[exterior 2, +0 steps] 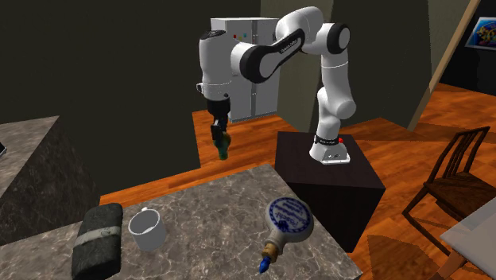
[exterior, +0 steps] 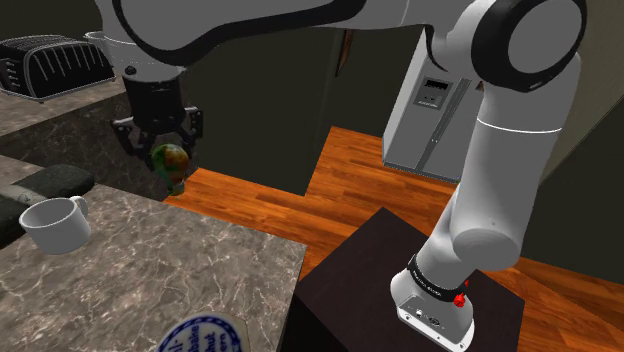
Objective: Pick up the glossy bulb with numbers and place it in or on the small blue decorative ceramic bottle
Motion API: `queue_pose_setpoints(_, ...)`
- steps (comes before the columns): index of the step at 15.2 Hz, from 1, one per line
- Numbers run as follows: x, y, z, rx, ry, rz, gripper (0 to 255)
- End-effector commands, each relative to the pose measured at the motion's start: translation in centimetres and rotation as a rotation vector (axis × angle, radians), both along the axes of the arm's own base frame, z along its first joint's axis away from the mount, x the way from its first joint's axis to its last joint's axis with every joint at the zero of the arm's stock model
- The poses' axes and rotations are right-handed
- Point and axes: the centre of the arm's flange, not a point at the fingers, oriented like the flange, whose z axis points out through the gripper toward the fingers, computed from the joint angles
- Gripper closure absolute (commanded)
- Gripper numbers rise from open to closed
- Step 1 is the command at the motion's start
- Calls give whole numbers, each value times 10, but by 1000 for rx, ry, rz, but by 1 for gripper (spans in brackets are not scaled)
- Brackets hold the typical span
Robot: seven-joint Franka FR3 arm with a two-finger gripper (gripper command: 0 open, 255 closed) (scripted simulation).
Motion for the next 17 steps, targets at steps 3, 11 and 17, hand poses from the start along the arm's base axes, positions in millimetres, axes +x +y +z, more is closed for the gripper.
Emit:
queue_pose_setpoints(3, -50, 24, 4, 0, 0, -2, 255)
queue_pose_setpoints(11, -143, 72, 14, 0, 0, -2, 255)
queue_pose_setpoints(17, -214, 107, 22, 0, 0, -2, 255)
